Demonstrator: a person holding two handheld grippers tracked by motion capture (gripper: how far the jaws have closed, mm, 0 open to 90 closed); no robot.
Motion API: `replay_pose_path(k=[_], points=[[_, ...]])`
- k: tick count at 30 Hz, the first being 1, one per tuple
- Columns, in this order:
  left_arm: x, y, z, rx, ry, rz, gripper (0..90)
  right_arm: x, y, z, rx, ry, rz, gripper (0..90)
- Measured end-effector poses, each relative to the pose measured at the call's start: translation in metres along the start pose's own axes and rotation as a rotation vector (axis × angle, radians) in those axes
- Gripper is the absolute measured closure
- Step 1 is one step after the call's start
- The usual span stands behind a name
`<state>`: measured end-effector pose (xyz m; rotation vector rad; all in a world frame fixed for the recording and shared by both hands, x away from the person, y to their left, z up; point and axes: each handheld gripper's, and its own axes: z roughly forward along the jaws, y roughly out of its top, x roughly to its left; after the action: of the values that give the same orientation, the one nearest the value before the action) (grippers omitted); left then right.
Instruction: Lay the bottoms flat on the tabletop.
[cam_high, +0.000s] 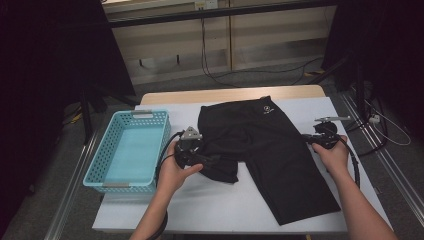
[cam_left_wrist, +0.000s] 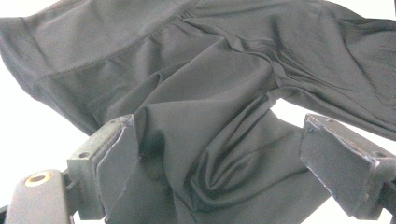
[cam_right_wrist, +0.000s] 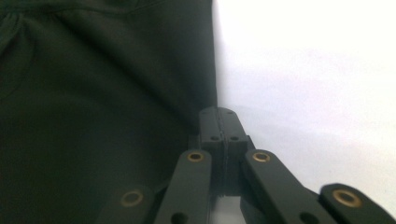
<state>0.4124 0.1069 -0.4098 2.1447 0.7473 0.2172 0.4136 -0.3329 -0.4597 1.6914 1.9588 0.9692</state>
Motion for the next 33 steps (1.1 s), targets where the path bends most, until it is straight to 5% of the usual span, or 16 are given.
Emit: replay_pose_path(k=[21,26,30,33], points=[[-0.002,0.002,0.001,0.001,0.002,0.016,12.2,-0.025,-0.017,-0.028,0.012,-0.100,0.011,90.0],[-0.002,0.003,0.001,0.005,-0.001,0.011,12.2,-0.017,-0.009,-0.020,-0.033,-0.081,-0.015,69.1],[-0.002,0.003,0.000,0.003,-0.001,0.011,12.2,-0.005,0.003,-0.005,-0.040,-0.046,-0.030,65.7],[0.000,0.002,-0.001,0.000,0.000,0.013,12.2,0.001,0.012,0.008,-0.032,-0.065,-0.050,63.1]])
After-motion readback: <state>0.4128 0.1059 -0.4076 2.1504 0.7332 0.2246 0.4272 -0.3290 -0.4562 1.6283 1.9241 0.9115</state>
